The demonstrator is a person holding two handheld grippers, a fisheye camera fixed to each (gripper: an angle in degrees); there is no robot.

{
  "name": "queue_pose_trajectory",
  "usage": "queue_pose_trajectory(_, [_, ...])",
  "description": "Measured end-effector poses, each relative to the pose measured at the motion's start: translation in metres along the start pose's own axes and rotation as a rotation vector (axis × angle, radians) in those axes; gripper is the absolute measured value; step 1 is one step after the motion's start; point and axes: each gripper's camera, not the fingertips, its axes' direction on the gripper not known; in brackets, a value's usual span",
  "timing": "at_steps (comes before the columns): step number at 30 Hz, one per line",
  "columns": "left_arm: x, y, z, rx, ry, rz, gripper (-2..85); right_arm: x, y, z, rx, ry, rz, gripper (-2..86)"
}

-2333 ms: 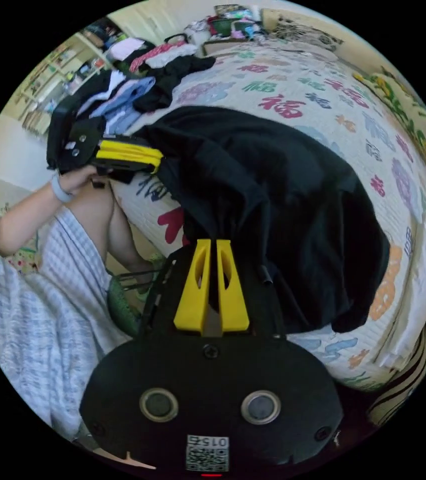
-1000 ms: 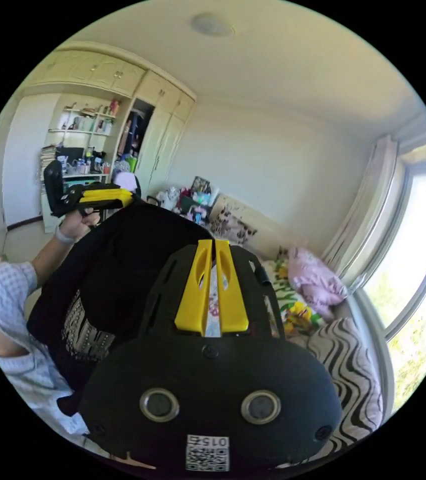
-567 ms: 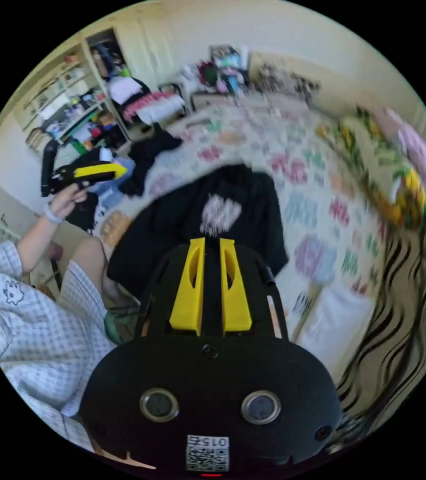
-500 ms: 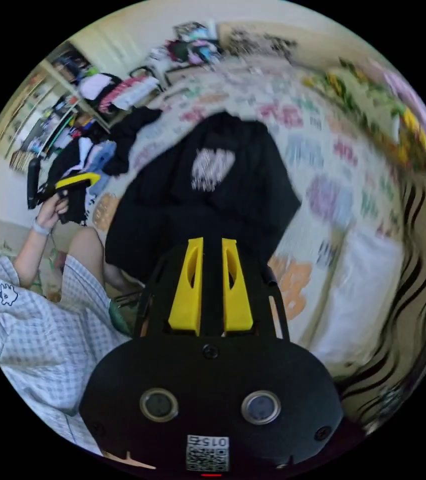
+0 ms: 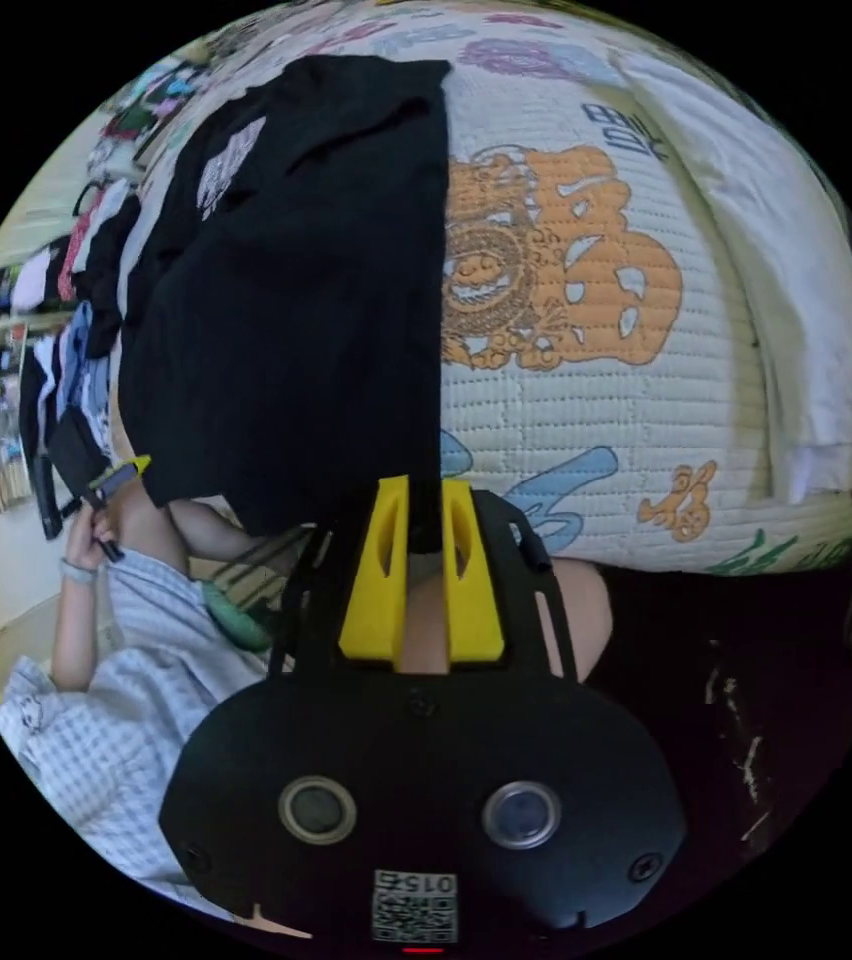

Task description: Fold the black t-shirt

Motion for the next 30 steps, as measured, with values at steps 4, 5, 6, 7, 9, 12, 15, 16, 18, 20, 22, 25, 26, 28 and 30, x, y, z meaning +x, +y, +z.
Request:
queue_pose_trajectory(4, [-0.006, -0.020, 0.003, -0.003, 0.084, 0.046, 1.3, -0.002, 0.002, -0.008, 0.030, -0.018, -0.042, -0.5])
queue_pose_trajectory(5, [-0.009, -0.020, -0.005, 0.037, 0.088, 0.058, 0.9, 0.002, 0.007, -0.013, 0.054, 0.001, -0.035, -0.6])
queue_pose_trajectory(6, [-0.013, -0.018, -0.014, 0.072, 0.076, 0.063, 0.6, 0.007, 0.015, -0.019, 0.079, 0.033, -0.029, -0.7])
queue_pose_trajectory(7, [-0.016, -0.018, -0.018, 0.089, 0.068, 0.067, 0.5, 0.010, 0.018, -0.022, 0.092, 0.032, -0.029, -0.7])
queue_pose_trajectory(9, [-0.025, -0.018, -0.028, 0.128, 0.100, 0.079, 0.3, 0.021, 0.031, -0.027, 0.127, -0.088, -0.013, -0.6])
queue_pose_trajectory(12, [-0.025, -0.026, -0.021, 0.120, 0.047, 0.107, 0.5, 0.023, 0.038, -0.015, 0.109, -0.124, -0.006, -0.3])
queue_pose_trajectory(15, [-0.018, -0.039, 0.007, 0.078, -0.022, 0.121, 1.2, 0.016, 0.032, 0.012, 0.064, -0.113, 0.006, 0.1])
queue_pose_trajectory(16, [-0.018, -0.043, 0.015, 0.065, -0.031, 0.118, 1.4, 0.014, 0.029, 0.017, 0.056, -0.108, 0.005, 0.2])
queue_pose_trajectory(18, [-0.017, -0.056, 0.044, -0.013, -0.036, 0.082, 3.4, 0.000, 0.019, 0.032, 0.021, -0.068, -0.023, 1.0])
queue_pose_trajectory(20, [-0.013, -0.061, 0.054, -0.045, -0.046, 0.093, 6.0, -0.011, 0.015, 0.032, 0.036, 0.046, -0.036, 2.5])
queue_pose_trajectory(22, [-0.008, -0.060, 0.050, -0.009, -0.063, 0.101, 7.1, -0.021, 0.014, 0.023, 0.092, 0.161, -0.059, 3.7])
queue_pose_trajectory(25, [0.007, -0.064, 0.033, 0.152, -0.012, 0.123, 7.3, -0.036, 0.006, 0.000, 0.243, 0.245, -0.152, 4.9])
queue_pose_trajectory(26, [0.019, -0.076, 0.031, 0.204, 0.067, 0.161, 7.2, -0.043, -0.004, -0.008, 0.300, 0.254, -0.203, 5.3])
queue_pose_trajectory(28, [0.044, -0.104, 0.035, 0.243, 0.165, 0.227, 7.1, -0.053, -0.028, -0.015, 0.358, 0.269, -0.271, 6.2])
queue_pose_trajectory(30, [0.082, -0.155, 0.056, 0.274, 0.246, 0.292, 7.1, -0.066, -0.073, -0.011, 0.365, 0.281, -0.355, 7.2])
